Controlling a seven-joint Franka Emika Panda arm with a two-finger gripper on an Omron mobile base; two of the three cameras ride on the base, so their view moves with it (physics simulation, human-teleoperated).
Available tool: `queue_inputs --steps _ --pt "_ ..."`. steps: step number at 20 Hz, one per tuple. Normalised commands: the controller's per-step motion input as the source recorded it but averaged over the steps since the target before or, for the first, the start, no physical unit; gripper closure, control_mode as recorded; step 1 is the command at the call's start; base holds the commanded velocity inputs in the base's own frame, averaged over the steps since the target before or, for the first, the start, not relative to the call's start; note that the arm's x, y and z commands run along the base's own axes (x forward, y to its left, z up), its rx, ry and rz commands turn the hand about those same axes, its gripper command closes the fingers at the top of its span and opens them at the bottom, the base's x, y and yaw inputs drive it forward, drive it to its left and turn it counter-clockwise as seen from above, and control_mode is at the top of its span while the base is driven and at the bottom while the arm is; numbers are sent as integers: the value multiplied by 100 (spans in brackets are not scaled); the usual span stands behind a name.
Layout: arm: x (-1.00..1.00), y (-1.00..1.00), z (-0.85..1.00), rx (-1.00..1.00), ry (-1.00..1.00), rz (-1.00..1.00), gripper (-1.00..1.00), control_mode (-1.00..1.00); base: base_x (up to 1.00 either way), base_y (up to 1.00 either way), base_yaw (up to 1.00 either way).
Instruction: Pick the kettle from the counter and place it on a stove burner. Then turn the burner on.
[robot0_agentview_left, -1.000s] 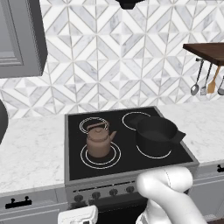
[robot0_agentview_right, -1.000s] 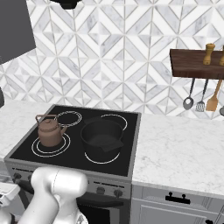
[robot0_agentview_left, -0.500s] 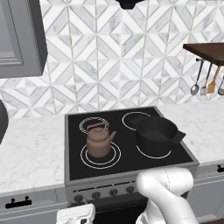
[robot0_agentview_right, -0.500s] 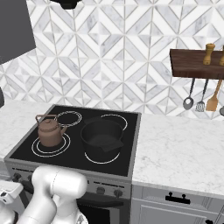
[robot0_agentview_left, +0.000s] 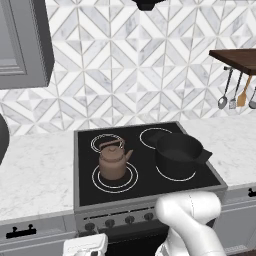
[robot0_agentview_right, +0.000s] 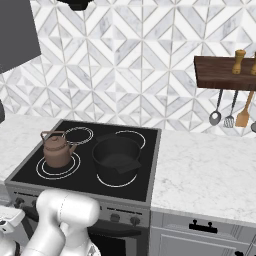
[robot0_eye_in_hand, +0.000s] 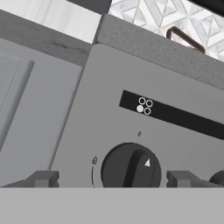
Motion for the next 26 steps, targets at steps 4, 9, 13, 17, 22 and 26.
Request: queue_inputs --steps 4,9,13,17,22,26 --pt "3 -2 8 1 0 0 -100 -100 0 0 0" --pt "5 -2 0 0 0 0 -100 -100 0 0 0" --pt "3 -4 0 0 0 0 -100 -100 0 0 0" --pt "0 -17 0 0 -1 5 -100 -100 0 0 0" --pt "1 0 0 0 0 0 -100 -100 0 0 0" --pt "9 0 0 0 0 0 100 -100 0 0 0"
